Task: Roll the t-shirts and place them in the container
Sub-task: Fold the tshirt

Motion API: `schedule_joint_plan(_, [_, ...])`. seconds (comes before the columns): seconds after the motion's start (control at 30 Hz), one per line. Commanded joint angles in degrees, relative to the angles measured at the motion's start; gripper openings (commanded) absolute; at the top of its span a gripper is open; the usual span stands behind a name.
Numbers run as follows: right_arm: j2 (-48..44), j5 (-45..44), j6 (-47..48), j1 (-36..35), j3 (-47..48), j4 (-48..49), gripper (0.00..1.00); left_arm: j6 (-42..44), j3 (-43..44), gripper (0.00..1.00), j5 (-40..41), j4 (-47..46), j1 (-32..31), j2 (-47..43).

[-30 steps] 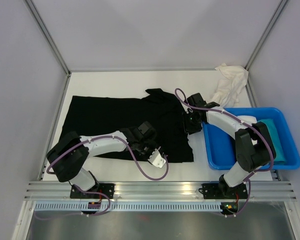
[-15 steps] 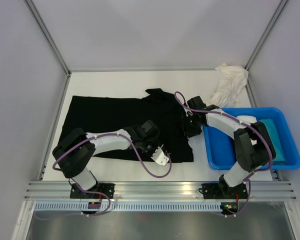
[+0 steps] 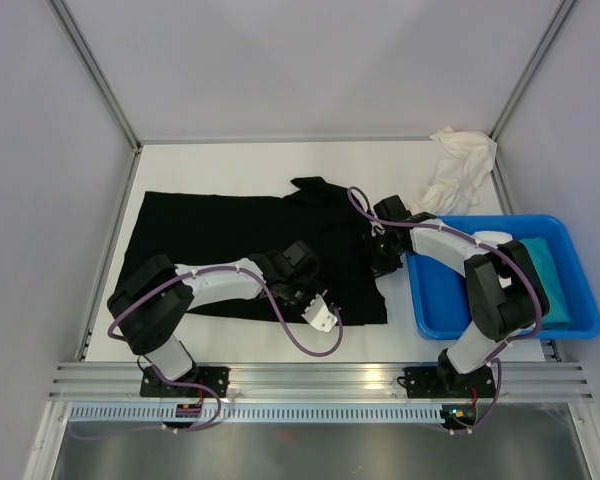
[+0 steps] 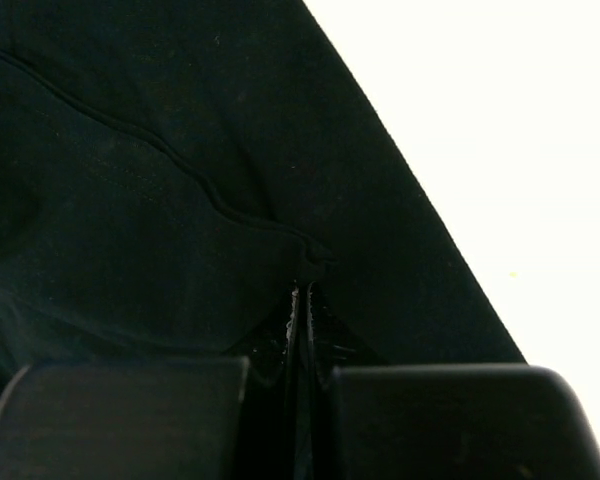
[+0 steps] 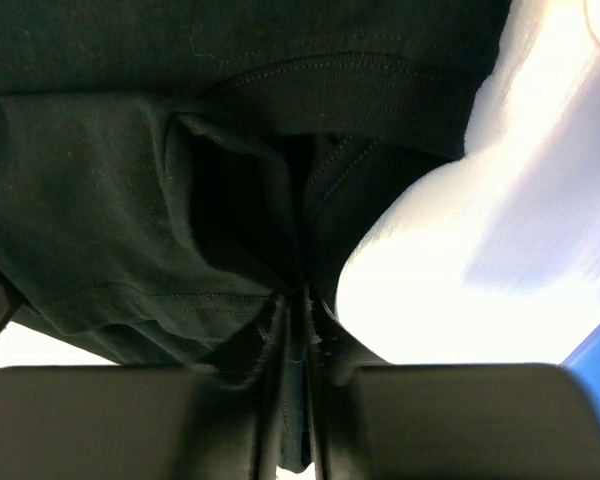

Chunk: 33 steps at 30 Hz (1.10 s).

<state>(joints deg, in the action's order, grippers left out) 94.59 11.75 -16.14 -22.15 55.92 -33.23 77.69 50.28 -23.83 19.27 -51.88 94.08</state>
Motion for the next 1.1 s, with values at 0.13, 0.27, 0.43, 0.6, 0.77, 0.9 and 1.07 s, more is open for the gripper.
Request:
schedule_joint_plan(0.13, [-0.8, -0.5, 0.5, -0.1, 1.8, -0.6, 0.11, 3.3, 0.1, 0.02, 0.6, -0.1, -0.2, -2.2])
schedule_joint_plan(0.27, [-1.6, -0.7, 1.0, -0.1, 3.4, -2.2, 0.07, 3.0, 1.2, 0.02, -0.1, 1.6, 0.5, -3.0])
schedule_joint_plan(0.43, [-2.6, -1.7, 1.6, -0.1, 4.4, -3.9, 0.02, 5.8, 3.4, 0.02, -1.7, 8.4, 2.4, -4.0])
schedule_joint_plan(0.6, [-3.9, 0.1, 1.2, -0.1, 4.5, -4.9, 0.00, 11.5, 7.5, 0.02, -2.9, 18.3, 6.8, -4.1])
schedule_joint_plan(0.77, [-4.9, 3.1, 0.1, -0.6, 4.5, -4.4, 0.00, 15.9, 8.4, 0.02, -2.5, 20.1, 9.2, -4.0])
schedule_joint_plan(0.9, [-5.6, 4.1, -1.4, -2.4, 3.3, -3.9, 0.00, 17.0, 8.0, 0.02, -3.7, 22.7, 10.0, -4.1])
schedule_joint_plan(1.07, [-6.8, 5.6, -3.5, -4.3, -1.0, -1.1, 0.00, 17.4, 5.5, 0.02, -5.7, 25.2, 10.0, -4.5])
